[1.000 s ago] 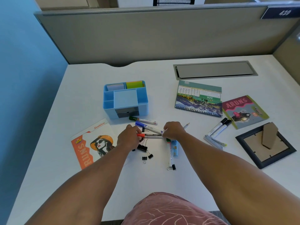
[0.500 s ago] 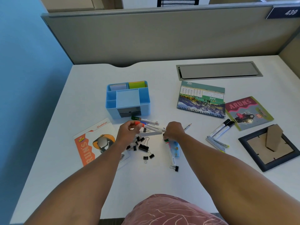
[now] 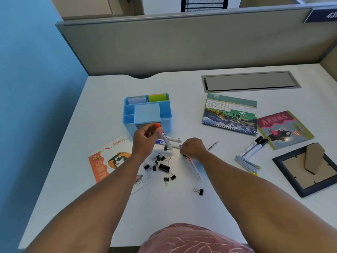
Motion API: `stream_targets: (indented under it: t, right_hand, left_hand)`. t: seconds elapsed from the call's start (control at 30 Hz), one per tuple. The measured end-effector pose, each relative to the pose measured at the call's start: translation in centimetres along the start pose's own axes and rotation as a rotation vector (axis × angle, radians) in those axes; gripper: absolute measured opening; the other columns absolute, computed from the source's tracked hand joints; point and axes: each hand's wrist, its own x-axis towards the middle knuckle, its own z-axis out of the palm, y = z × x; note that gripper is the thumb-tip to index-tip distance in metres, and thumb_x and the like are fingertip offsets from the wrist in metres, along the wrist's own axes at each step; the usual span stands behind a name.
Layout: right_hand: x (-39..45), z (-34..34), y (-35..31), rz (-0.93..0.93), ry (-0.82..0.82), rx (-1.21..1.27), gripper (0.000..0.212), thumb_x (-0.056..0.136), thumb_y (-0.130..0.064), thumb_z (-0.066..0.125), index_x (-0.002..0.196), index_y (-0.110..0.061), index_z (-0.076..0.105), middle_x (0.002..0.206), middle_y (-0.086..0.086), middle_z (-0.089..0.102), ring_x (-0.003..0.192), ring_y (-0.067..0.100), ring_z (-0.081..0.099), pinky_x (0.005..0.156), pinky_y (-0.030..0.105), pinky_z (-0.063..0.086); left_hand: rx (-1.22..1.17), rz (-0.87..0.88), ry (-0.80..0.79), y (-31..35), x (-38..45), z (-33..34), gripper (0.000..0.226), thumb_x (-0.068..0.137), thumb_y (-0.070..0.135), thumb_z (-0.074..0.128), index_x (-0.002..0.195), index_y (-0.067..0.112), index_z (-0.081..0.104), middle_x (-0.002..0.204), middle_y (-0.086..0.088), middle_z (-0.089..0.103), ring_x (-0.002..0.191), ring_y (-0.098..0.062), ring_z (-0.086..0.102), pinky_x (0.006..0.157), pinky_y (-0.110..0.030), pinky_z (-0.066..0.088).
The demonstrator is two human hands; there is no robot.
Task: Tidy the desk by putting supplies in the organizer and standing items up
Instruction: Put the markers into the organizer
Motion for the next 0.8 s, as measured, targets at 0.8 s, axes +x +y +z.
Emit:
stream_targets:
  t: [0.8]
  right_hand:
    - [3.2, -11.6, -9.8, -0.25, 0.635, 1.016, 0.025, 0.087, -0.014, 0.074, 0.11, -0.009, 0.067, 0.098, -0.001, 0.07, 0.08, 0.005, 0.065, 0.066, 0.007, 0.051]
  left_hand:
    - [0.128, 0.204, 0.261, 8.4, 9.0, -0.3, 0.029, 0.09, 0.045, 0.067, 0.112, 0.026, 0.072, 0.1, 0.011, 0.072, 0.088, -0.007, 0.063, 0.081, -0.031, 0.059]
